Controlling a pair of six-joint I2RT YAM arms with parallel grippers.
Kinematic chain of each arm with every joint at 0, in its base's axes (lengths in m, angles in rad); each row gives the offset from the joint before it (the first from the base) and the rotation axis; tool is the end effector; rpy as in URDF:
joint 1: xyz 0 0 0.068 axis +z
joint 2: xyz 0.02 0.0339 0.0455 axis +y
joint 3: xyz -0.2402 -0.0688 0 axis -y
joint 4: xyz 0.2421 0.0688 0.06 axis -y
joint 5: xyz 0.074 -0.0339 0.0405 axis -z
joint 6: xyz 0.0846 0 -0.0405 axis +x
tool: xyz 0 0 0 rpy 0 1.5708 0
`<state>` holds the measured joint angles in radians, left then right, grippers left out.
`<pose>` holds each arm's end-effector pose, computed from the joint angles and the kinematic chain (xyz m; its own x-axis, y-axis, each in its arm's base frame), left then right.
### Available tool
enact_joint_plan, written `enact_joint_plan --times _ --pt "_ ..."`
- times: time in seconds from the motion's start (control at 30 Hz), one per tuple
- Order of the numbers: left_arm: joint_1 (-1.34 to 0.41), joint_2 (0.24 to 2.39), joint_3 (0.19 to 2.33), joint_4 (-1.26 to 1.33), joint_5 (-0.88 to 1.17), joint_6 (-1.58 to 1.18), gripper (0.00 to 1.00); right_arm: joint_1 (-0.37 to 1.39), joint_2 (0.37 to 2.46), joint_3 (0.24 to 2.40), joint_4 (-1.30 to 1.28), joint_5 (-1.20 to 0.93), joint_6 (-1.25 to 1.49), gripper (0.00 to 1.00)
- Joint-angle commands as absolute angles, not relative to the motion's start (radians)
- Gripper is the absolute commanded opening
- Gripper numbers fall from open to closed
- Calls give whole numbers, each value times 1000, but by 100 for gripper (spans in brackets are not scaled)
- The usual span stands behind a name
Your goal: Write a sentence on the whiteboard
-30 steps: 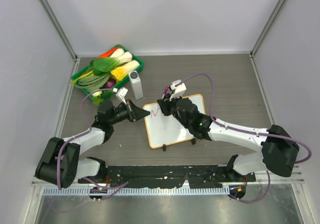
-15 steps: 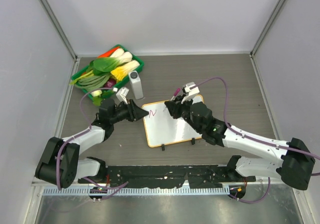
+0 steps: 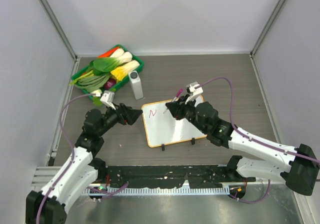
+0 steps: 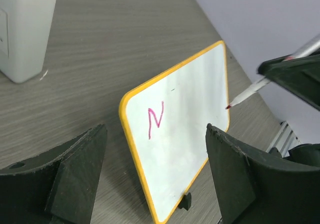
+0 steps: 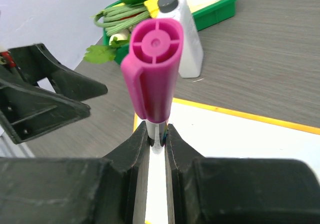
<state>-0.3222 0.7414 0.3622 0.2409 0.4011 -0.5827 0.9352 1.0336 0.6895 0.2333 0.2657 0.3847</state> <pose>0.2176 -0.1075 0.2209 -0.4715 -0.3767 -0.7974 0.4777 0.6509 -0.5900 0.1959 0.2282 0.2775 -0.2941 0.2113 -0.9321 -0.5515 0.7590 0.3461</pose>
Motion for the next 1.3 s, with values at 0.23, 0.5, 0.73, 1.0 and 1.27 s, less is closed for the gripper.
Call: enact_joint_plan --times 0.23,0.5,0.73,1.0,1.27 --pt "-425 819 581 262 635 -595 86 700 1019 643 466 -277 708 1" --pt "-544 1109 762 331 703 -554 84 657 1003 609 523 -341 784 1" --pt "-609 1210 808 336 704 -526 72 640 976 595 509 -316 788 1" --pt "-624 1212 798 301 683 -496 21 614 953 569 523 -310 819 1" --pt "-624 1138 795 244 623 -456 0 611 930 591 433 -334 756 10"
